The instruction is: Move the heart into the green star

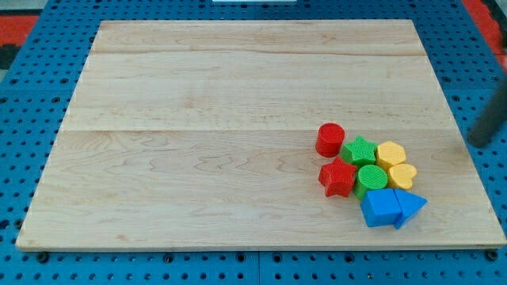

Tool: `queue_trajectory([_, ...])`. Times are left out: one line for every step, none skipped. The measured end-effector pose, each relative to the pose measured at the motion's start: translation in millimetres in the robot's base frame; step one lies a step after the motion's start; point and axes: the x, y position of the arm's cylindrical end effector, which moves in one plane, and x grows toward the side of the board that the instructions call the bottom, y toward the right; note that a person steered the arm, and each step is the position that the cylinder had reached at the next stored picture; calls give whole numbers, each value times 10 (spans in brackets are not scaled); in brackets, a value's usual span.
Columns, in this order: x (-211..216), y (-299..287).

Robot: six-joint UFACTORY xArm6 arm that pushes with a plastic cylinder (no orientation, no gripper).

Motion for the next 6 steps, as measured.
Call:
queue_trajectory([717, -371])
queue_trajectory([1070, -983])
queue_trajectory([739, -1198])
queue_trajectory([479, -1200])
queue_trajectory([268, -1251])
queue_trajectory([-30, -1327])
